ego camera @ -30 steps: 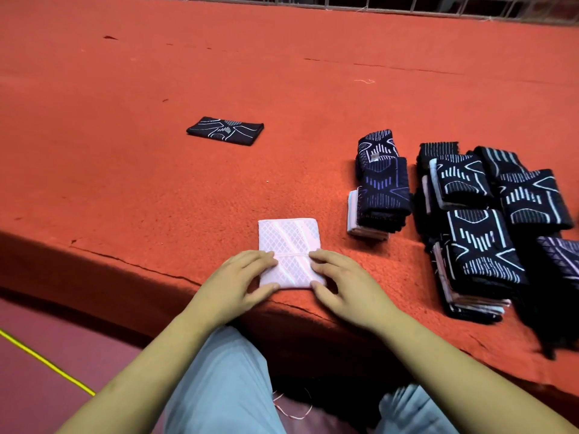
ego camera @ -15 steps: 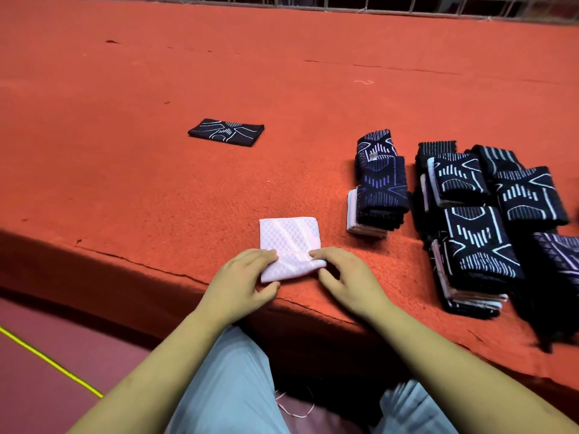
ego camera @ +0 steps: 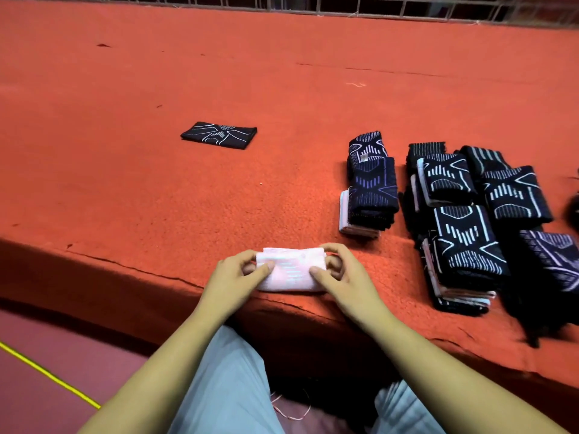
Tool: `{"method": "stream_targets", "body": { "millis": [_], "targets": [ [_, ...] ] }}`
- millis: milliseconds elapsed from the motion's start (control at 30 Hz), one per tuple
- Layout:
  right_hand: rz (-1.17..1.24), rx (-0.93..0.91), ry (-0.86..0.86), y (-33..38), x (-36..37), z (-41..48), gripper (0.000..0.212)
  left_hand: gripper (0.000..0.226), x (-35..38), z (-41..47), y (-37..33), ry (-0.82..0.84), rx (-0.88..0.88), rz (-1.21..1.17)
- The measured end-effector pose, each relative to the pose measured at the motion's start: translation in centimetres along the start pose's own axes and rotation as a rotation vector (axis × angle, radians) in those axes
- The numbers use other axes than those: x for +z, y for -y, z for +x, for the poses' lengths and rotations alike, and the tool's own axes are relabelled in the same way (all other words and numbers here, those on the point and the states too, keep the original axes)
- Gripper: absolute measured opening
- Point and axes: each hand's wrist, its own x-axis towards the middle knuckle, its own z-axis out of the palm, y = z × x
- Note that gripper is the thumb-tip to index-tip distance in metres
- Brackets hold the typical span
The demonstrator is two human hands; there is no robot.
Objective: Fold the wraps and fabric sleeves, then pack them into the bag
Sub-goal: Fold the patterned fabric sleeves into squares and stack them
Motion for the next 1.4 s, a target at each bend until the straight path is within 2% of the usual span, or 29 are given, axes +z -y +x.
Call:
{"method": "stream_targets", "body": {
  "millis": [100,300,467,633,767,867,1000,1067,1133,1200,1233,1300,1367,1400],
  "targets": [
    [-0.059,0.023,-0.087,-0.5,0.5,0.3,0.034,0.028,0.4,1.0,-0.1,-0.006,-0.093,0.019],
    [-0.250,0.062,-0.292,-0.9,1.6,0.6,0.030,0.023,1.2,2.9,-0.6,-0.062,-0.182,0.212],
    [-0.378,0.123,-0.303,-0.5,1.8,1.0,0.032,0.028,2.1,3.5,-1.3,-0.126,-0.201,0.346],
    [-0.491,0.144,-0.259,-0.5,1.4,1.4,0.035,0.047,3.1,4.1,-1.0,-0.120,-0.182,0.549],
    [-0.499,0.158,-0.207,-0.3,0.8,1.5,0.033,0.023,2.6,4.4,-1.3,-0.098,-0.129,0.133],
    [-0.564,0.139,-0.151,-0.2,0.0,1.4,0.034,0.021,2.4,4.3,-2.3,-0.023,-0.052,-0.109],
    [-0.563,-0.033,-0.072,1.9,-1.4,1.6,0.061,0.025,1.1,5.4,-4.6,0.141,0.018,-0.317],
    [-0.521,-0.041,0.076,3.3,-2.1,1.8,0.051,0.020,0.2,5.9,-6.1,0.243,0.036,-0.369],
    [-0.435,-0.024,0.234,3.9,-2.3,1.7,0.027,0.015,-0.6,6.4,-7.3,0.383,0.046,-0.352],
    [-0.279,0.029,0.295,3.8,-2.3,1.4,0.015,0.011,-1.0,6.7,-7.9,0.462,0.039,-0.324],
    [-0.199,0.073,0.295,3.7,-2.2,1.3,0.017,0.009,-1.0,6.8,-8.1,0.450,0.019,-0.342],
    [0.001,0.183,0.252,3.6,-1.6,1.1,0.020,0.011,-0.3,7.1,-7.9,0.317,-0.075,-0.450],
    [0.217,0.271,0.138,3.4,-0.6,1.4,0.021,0.018,0.8,7.3,-7.1,0.179,-0.256,-0.607],
    [0.266,0.300,0.057,3.2,-0.2,1.9,0.023,0.021,1.5,7.3,-6.7,0.168,-0.327,-0.638]
  ]
}}
